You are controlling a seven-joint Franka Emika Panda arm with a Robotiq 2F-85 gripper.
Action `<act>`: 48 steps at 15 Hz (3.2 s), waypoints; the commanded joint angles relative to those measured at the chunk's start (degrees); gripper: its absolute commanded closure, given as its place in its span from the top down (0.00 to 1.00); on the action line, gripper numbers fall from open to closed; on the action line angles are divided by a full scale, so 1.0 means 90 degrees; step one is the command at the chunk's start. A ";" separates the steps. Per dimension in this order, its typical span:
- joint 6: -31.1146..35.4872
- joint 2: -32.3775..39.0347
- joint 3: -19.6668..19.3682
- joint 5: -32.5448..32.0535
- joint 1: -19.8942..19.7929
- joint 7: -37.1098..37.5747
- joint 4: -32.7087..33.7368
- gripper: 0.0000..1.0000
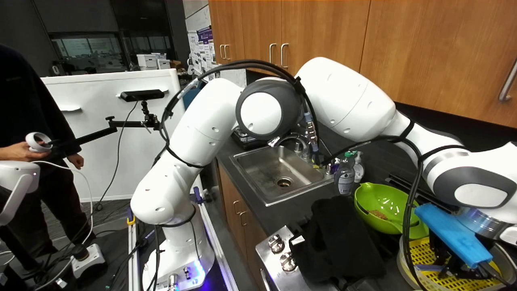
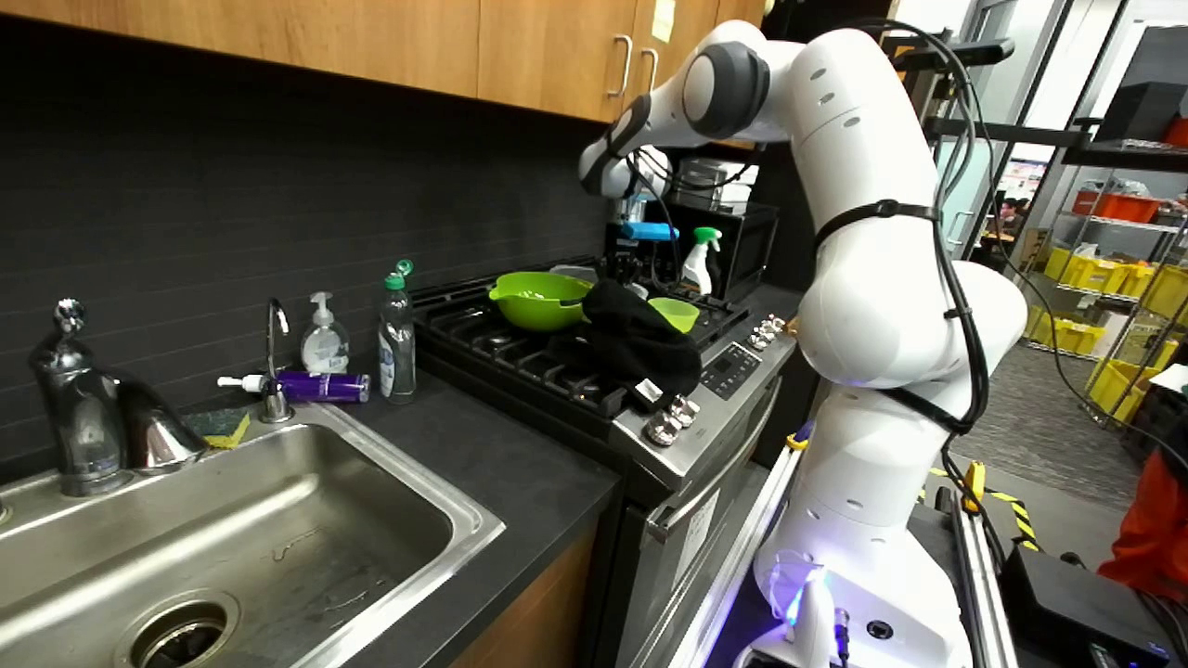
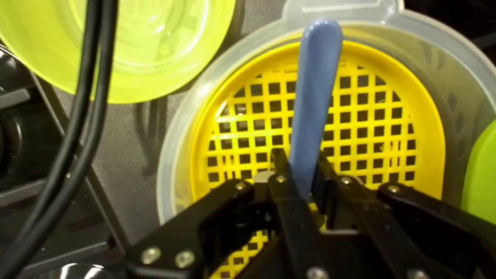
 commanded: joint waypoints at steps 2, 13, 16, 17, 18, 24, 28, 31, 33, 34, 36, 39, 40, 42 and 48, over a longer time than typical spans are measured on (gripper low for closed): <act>-0.0014 -0.0210 0.0050 -0.0127 -0.0004 0.0075 -0.0099 0.05; 0.0053 -0.0339 0.0022 -0.0143 -0.0001 0.0091 -0.0135 0.43; 0.0057 -0.0368 0.0018 -0.0149 0.0009 0.0099 -0.0163 0.54; 0.0061 -0.0378 0.0018 -0.0150 0.0011 0.0098 -0.0172 0.61; 0.0061 -0.0387 0.0017 -0.0151 0.0012 0.0097 -0.0178 0.67; 0.0055 -0.0389 0.0022 -0.0138 0.0007 0.0097 -0.0187 1.00; 0.0044 -0.0366 0.0031 -0.0130 0.0007 0.0094 -0.0234 1.00; 0.0035 -0.0355 0.0038 -0.0121 0.0007 0.0088 -0.0297 1.00; 0.0018 -0.0335 0.0043 -0.0114 0.0002 0.0080 -0.0321 1.00; 0.0016 -0.0329 0.0044 -0.0114 0.0001 0.0076 -0.0336 1.00; 0.0008 -0.0314 0.0046 -0.0111 -0.0002 0.0072 -0.0356 1.00; -0.0004 -0.0300 0.0048 -0.0109 -0.0004 0.0068 -0.0385 1.00; -0.0002 -0.0296 0.0048 -0.0112 -0.0002 0.0064 -0.0409 1.00; -0.0007 -0.0269 0.0051 -0.0114 0.0000 0.0061 -0.0438 1.00; -0.0016 -0.0150 0.0086 -0.0115 0.0007 0.0049 -0.0469 1.00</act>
